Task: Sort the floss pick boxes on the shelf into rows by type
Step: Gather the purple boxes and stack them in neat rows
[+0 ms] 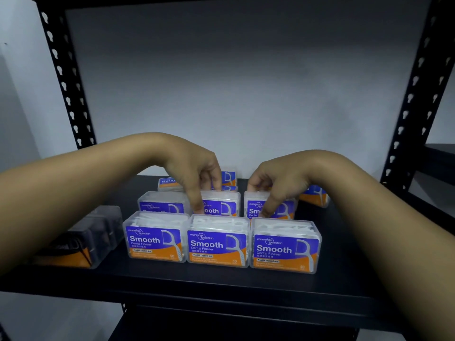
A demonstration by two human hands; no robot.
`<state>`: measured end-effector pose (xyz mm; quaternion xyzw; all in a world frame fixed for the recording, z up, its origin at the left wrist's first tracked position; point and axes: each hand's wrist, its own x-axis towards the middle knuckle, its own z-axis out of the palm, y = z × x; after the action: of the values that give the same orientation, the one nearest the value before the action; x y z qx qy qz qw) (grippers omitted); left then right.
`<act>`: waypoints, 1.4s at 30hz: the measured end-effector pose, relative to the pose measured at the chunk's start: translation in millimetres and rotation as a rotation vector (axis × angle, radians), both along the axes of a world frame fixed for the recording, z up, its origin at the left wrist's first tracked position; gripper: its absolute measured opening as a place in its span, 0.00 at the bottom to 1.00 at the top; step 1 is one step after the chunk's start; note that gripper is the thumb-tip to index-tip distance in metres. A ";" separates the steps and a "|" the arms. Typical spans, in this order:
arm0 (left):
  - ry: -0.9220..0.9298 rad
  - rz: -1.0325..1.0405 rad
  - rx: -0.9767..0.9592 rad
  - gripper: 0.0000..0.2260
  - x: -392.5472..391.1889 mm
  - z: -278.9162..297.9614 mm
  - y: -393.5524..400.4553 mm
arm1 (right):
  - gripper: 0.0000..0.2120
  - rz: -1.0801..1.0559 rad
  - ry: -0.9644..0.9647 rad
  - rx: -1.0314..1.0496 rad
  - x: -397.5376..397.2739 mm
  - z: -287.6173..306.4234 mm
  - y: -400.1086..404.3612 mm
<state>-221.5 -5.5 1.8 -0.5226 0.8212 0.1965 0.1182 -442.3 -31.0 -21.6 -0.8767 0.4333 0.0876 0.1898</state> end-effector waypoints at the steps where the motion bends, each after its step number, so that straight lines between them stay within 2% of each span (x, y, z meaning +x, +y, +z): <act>1: -0.008 0.005 0.012 0.21 4.6 0.8 1.0 | 0.17 0.004 -0.003 0.004 0.7 -0.2 -0.3; 6: -0.038 0.044 0.021 0.22 25.9 -3.6 6.7 | 0.15 0.023 -0.028 0.008 4.3 -1.6 -1.1; 9: -0.020 0.080 0.008 0.19 36.3 -7.7 10.1 | 0.11 0.024 -0.036 0.012 5.5 -3.6 -1.4; 20: 0.228 0.140 -0.132 0.19 55.8 -26.3 13.9 | 0.12 -0.028 -0.068 0.127 6.3 3.2 9.6; 22: 0.270 0.152 -0.136 0.19 58.7 -28.7 14.5 | 0.16 -0.055 -0.087 0.169 6.8 4.4 15.4; 24: 0.293 0.164 -0.124 0.19 59.3 -29.5 14.9 | 0.25 -0.074 -0.098 0.193 6.6 3.2 20.1; 25: 0.305 0.166 -0.117 0.19 59.1 -29.9 14.9 | 0.25 -0.078 -0.101 0.192 7.5 2.2 22.7; 29: 0.325 0.149 -0.098 0.18 55.2 -30.3 14.8 | 0.08 -0.067 -0.090 0.098 11.4 -2.0 29.6; 32: 0.345 0.148 -0.078 0.16 51.6 -30.8 15.3 | 0.05 -0.086 -0.082 0.117 8.6 -2.4 32.0; 36: 0.386 0.139 -0.012 0.16 47.4 -32.5 15.4 | 0.09 -0.118 -0.080 0.125 2.0 0.1 36.9; 40: 0.420 0.142 0.096 0.22 43.4 -23.7 23.8 | 0.16 -0.144 -0.060 0.127 -0.2 0.1 42.6; 42: 0.443 0.164 0.074 0.24 40.0 -18.8 30.5 | 0.17 -0.161 -0.052 0.125 -1.9 0.4 45.9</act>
<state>-181.5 24.9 -17.0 -0.5268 0.7742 0.3452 -0.0623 -444.1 14.9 -21.3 -0.8274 0.4912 0.0762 0.2615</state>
